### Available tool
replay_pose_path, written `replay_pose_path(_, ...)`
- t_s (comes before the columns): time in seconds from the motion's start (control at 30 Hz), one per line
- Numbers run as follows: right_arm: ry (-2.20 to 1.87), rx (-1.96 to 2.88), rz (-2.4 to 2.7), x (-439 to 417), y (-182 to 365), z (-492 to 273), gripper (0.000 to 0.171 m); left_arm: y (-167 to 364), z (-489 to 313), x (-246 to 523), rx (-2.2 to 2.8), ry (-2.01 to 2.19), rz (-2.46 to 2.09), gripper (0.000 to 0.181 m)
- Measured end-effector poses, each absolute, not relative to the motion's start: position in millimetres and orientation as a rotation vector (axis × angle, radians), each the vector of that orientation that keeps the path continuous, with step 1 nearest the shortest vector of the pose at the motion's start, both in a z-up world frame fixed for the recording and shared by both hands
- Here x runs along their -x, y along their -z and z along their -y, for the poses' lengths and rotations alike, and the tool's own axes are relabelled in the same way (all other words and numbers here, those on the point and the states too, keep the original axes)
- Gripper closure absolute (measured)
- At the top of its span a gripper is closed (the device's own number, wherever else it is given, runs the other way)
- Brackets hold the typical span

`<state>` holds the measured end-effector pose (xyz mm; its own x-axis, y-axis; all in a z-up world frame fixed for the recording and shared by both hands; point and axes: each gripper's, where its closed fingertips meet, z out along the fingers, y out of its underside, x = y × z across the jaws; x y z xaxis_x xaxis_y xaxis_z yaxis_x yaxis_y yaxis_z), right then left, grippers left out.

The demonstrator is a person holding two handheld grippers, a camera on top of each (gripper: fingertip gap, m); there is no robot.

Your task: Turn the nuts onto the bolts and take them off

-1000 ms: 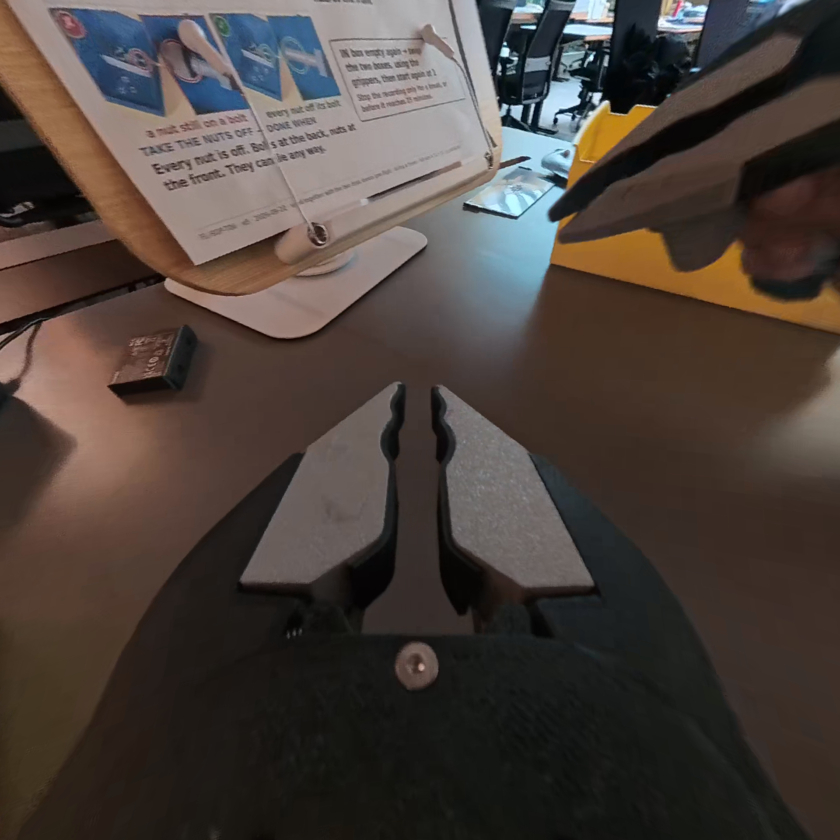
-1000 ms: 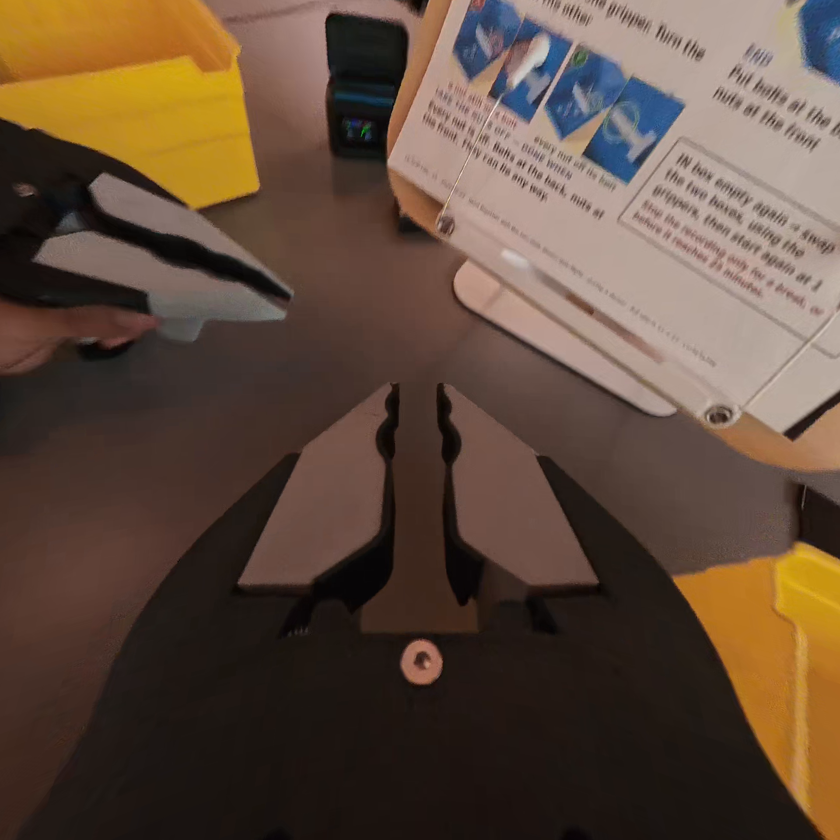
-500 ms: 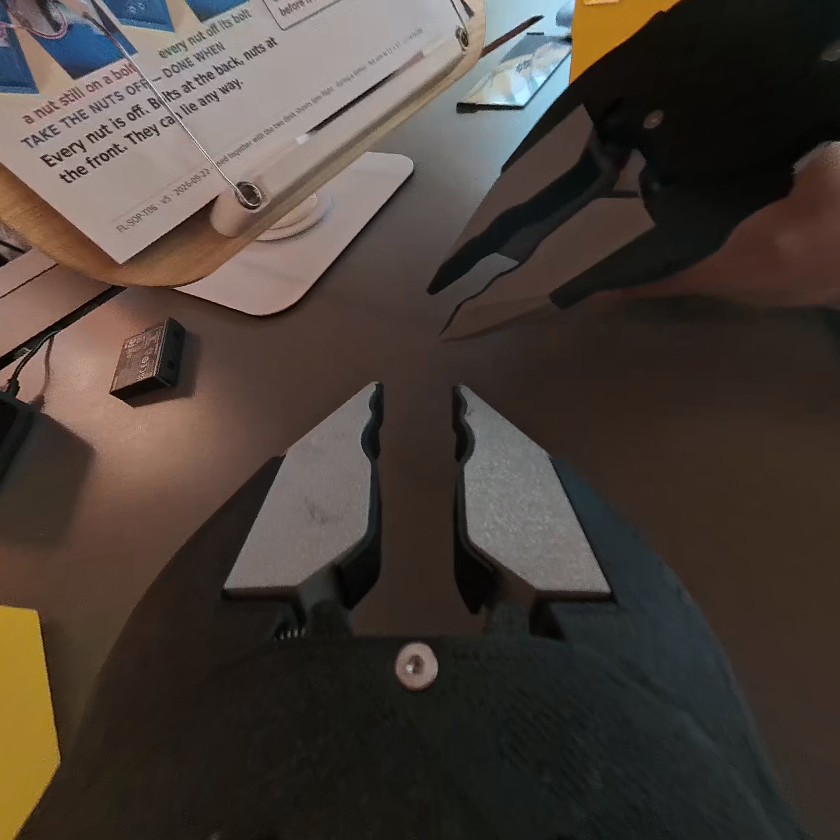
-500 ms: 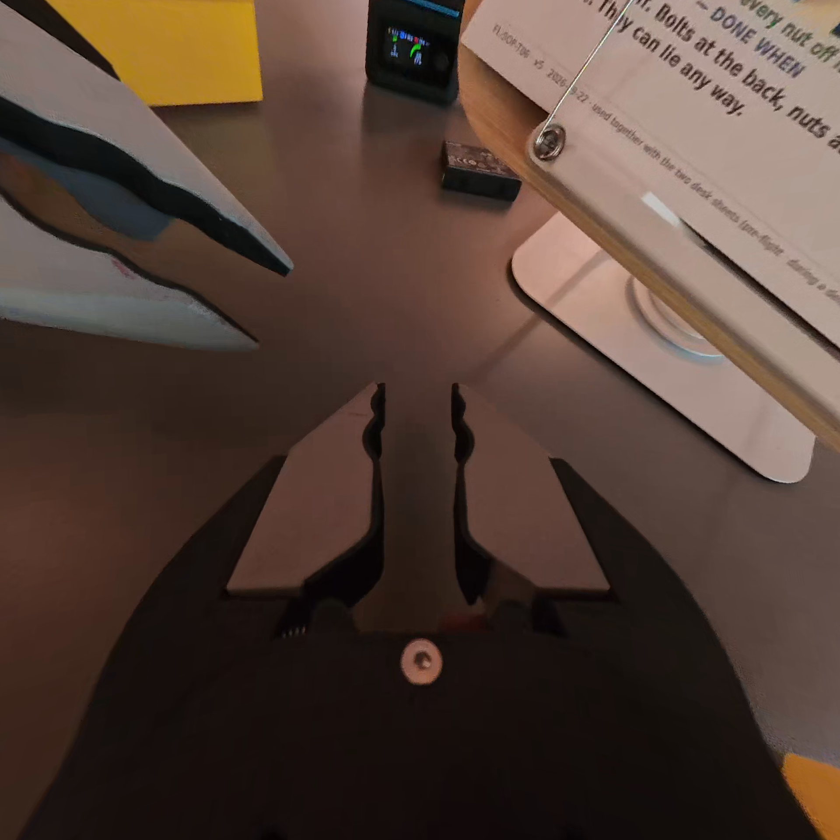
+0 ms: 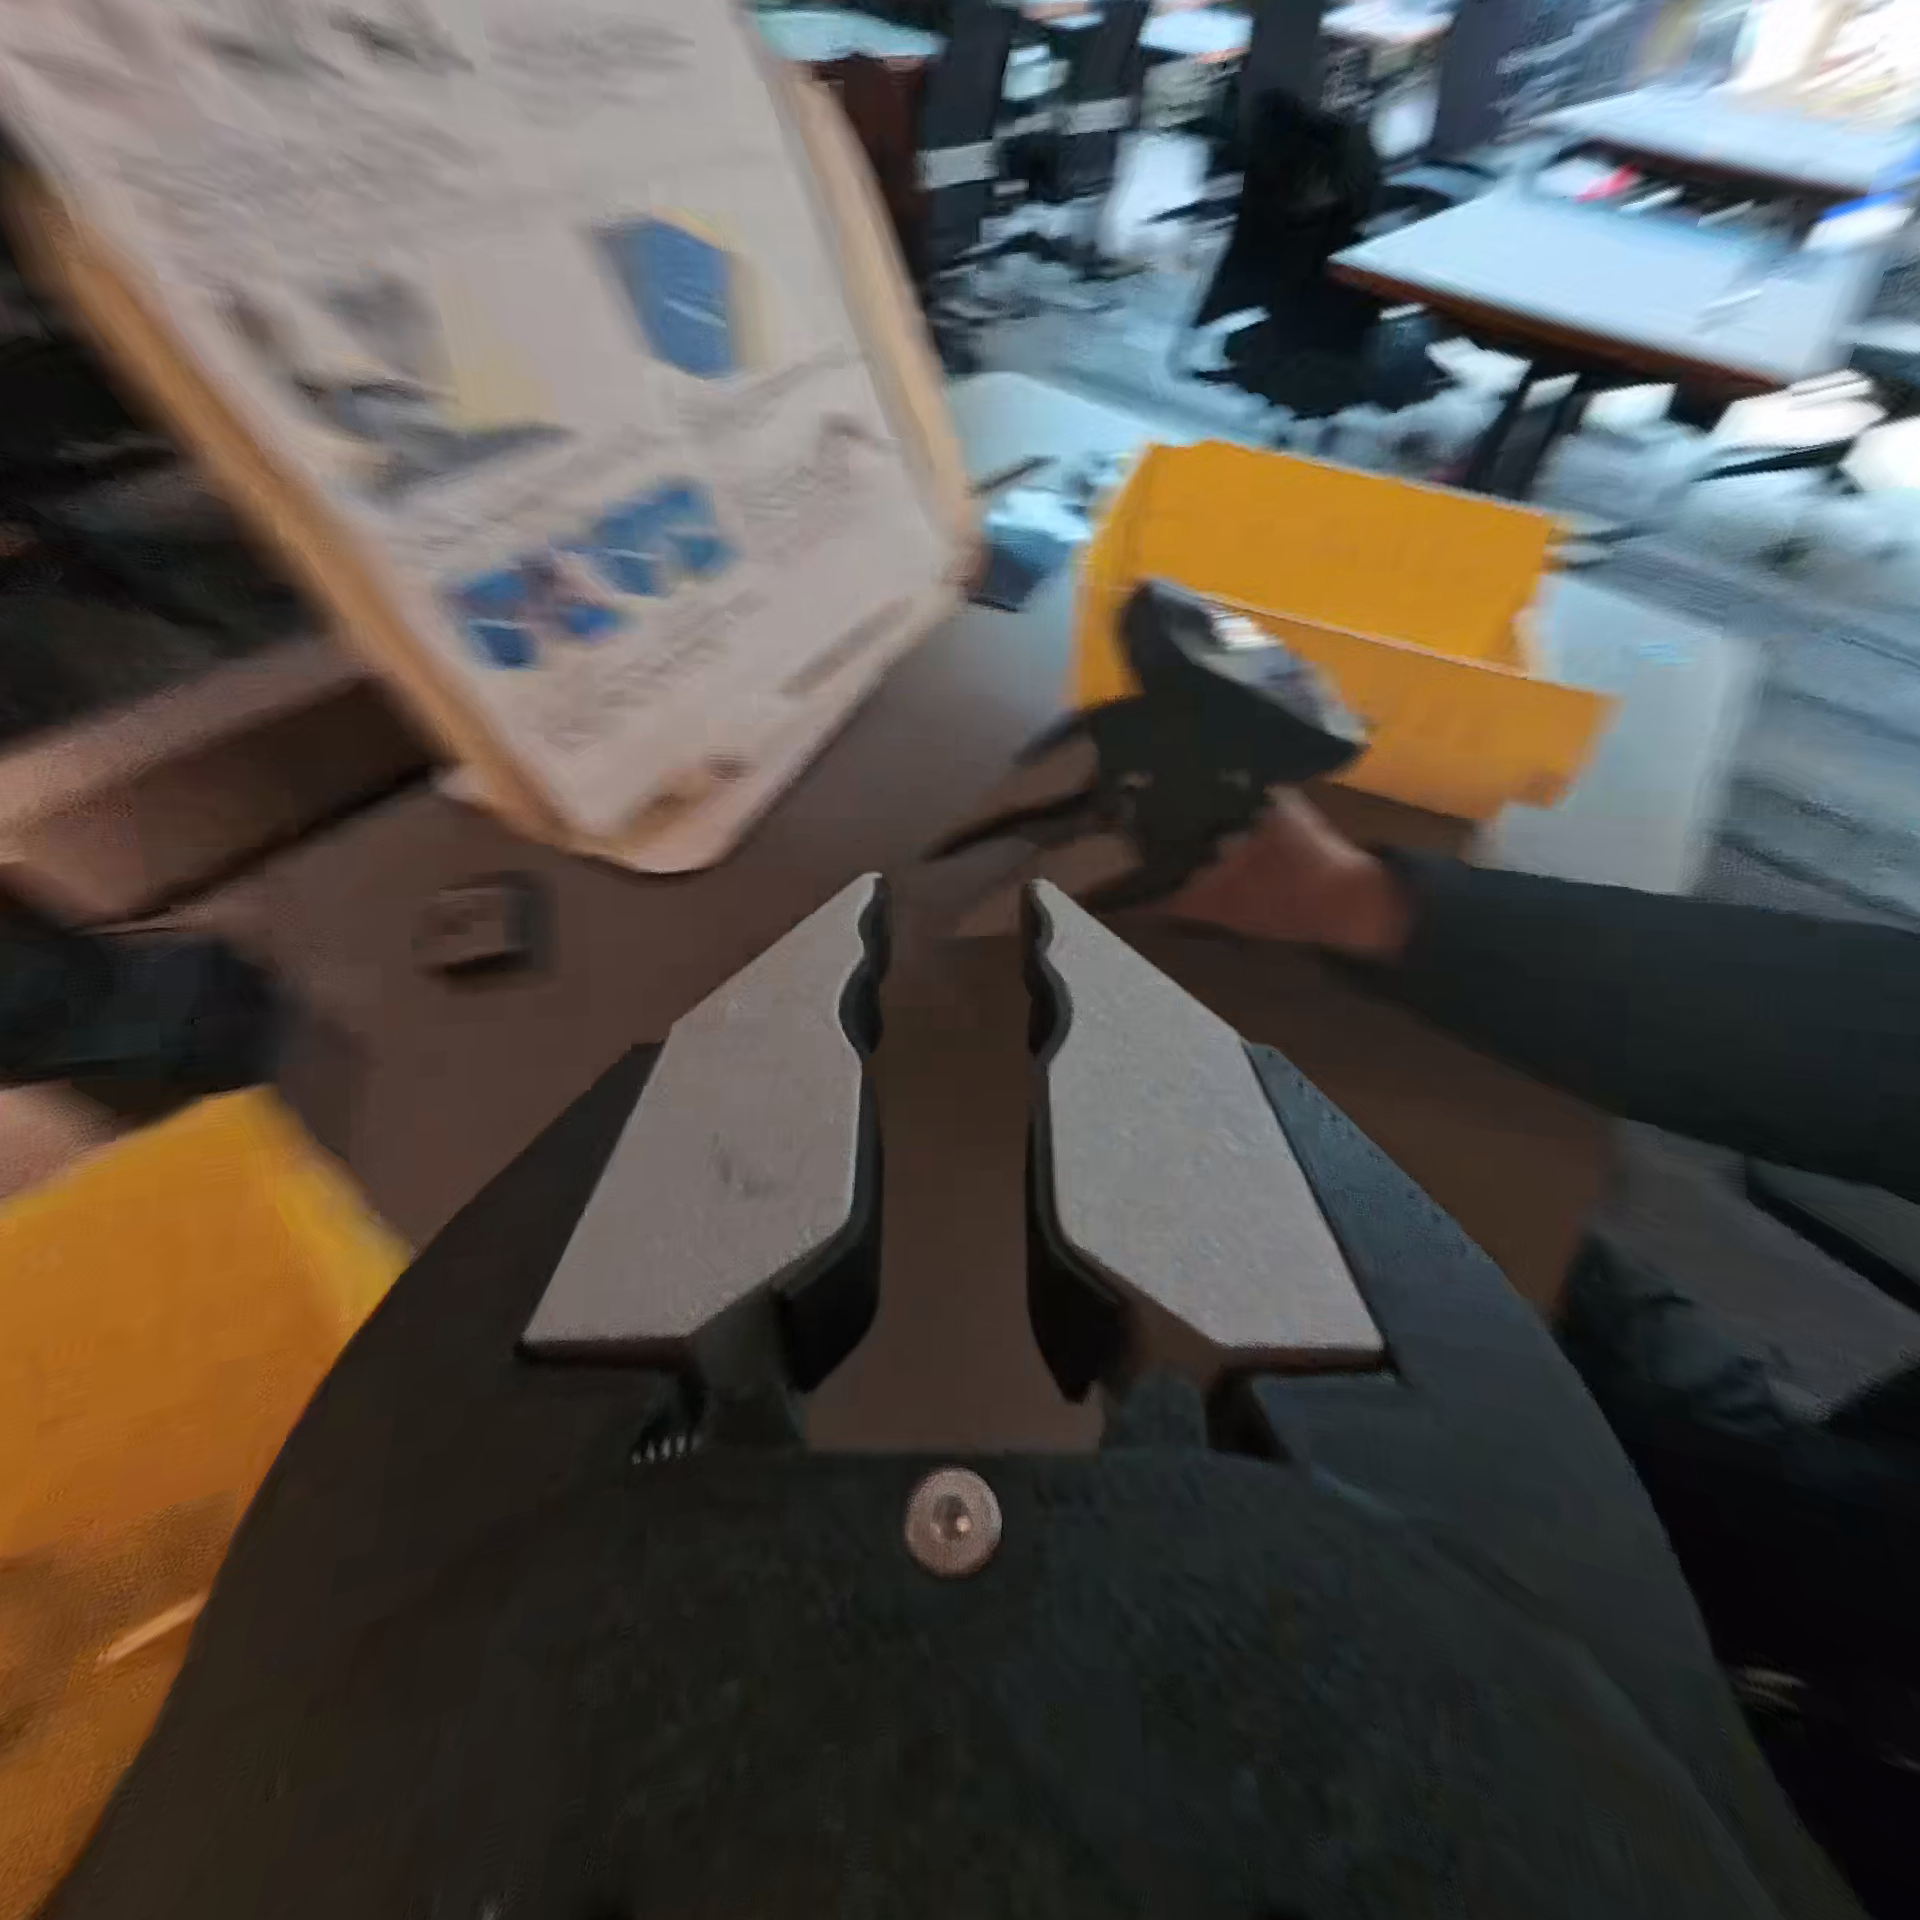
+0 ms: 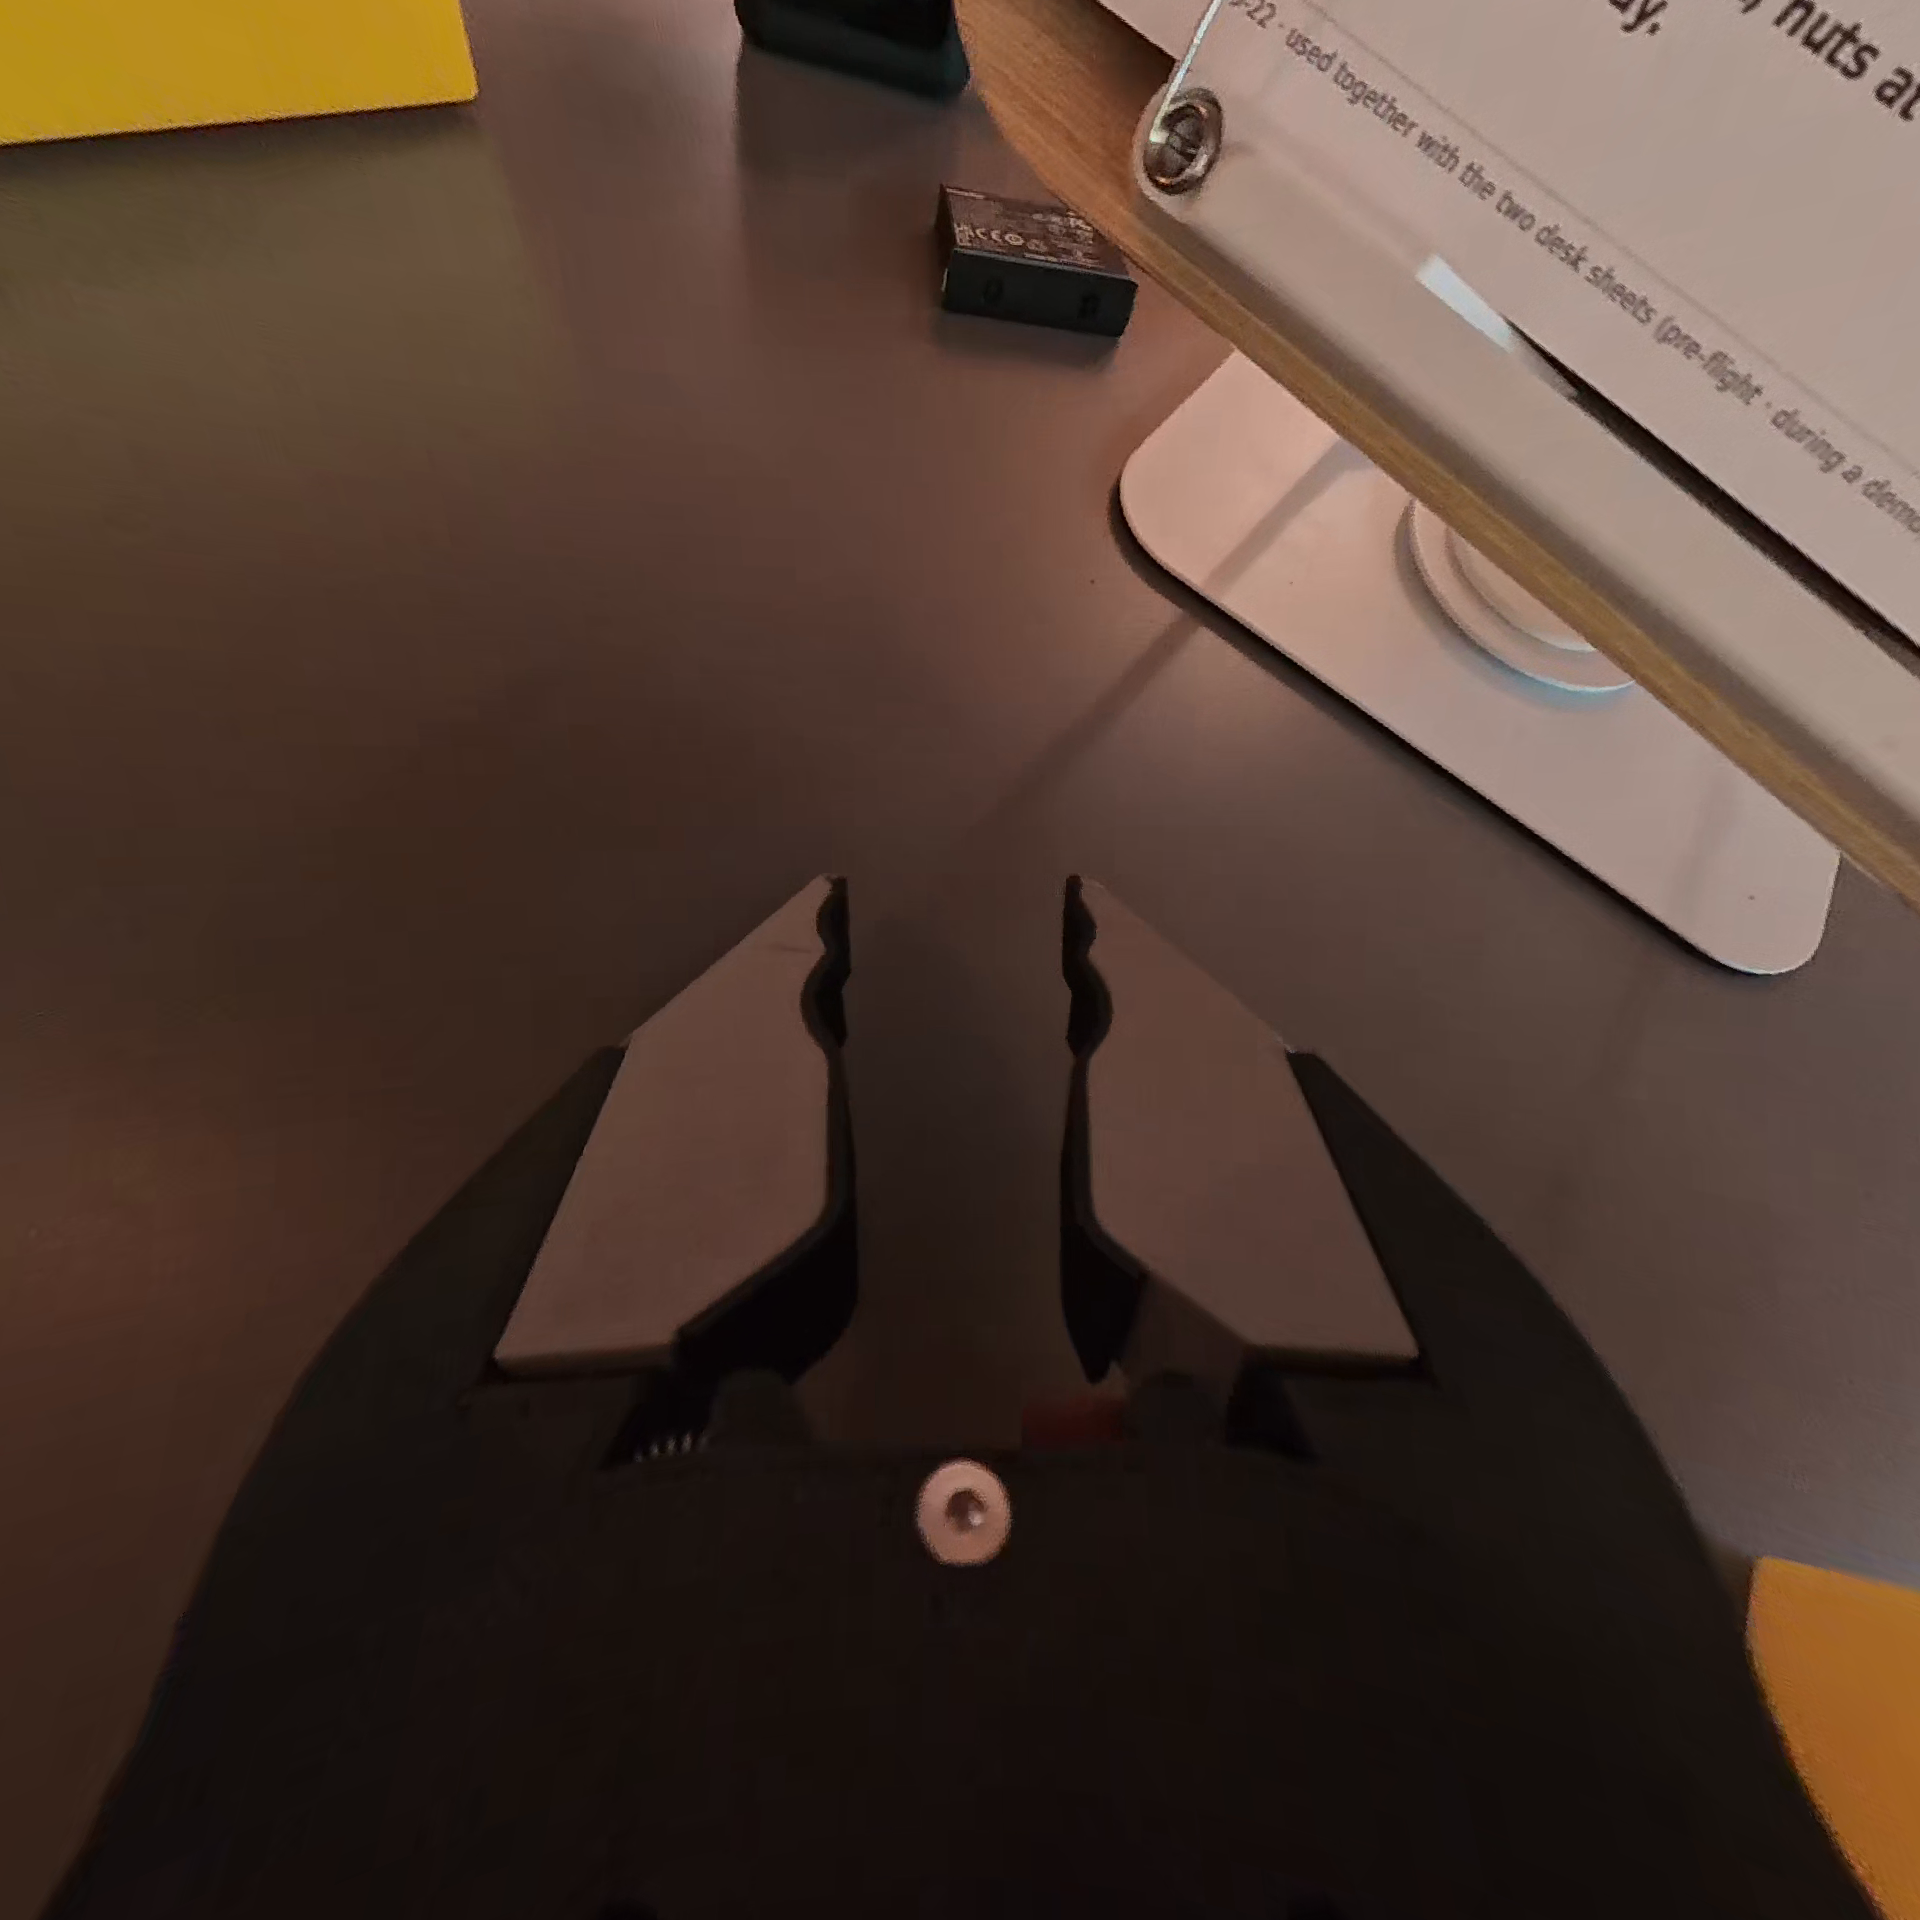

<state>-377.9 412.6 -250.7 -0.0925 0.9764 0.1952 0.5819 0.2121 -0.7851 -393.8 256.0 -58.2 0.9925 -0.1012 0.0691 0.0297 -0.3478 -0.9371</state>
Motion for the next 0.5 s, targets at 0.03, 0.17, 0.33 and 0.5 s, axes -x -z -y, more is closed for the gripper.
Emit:
replay_pose_path(0.03, -0.695, 1.464, 1.767, 378.0, 251.0, -413.3, 0.133, 48.7, -248.9, 429.1, 1.953, 0.009, -0.001, 0.160)
replay_pose_path(0.17, -0.665, 1.457, 1.784, 377.9, 253.3, -412.5, 0.133, 88.9, -218.6, 551.8, 2.238, -0.124, 0.305, 0.159)
replay_pose_path(0.33, -0.597, 1.445, 1.804, 378.6, 257.8, -412.5, 0.133, 180.4, -195.1, 637.4, 2.470, -0.118, 0.609, 0.159)
replay_pose_path(0.5, -0.608, 1.471, 1.795, 379.0, 258.0, -414.7, 0.132, 238.1, -182.4, 662.8, 2.606, 0.009, 0.818, 0.158)
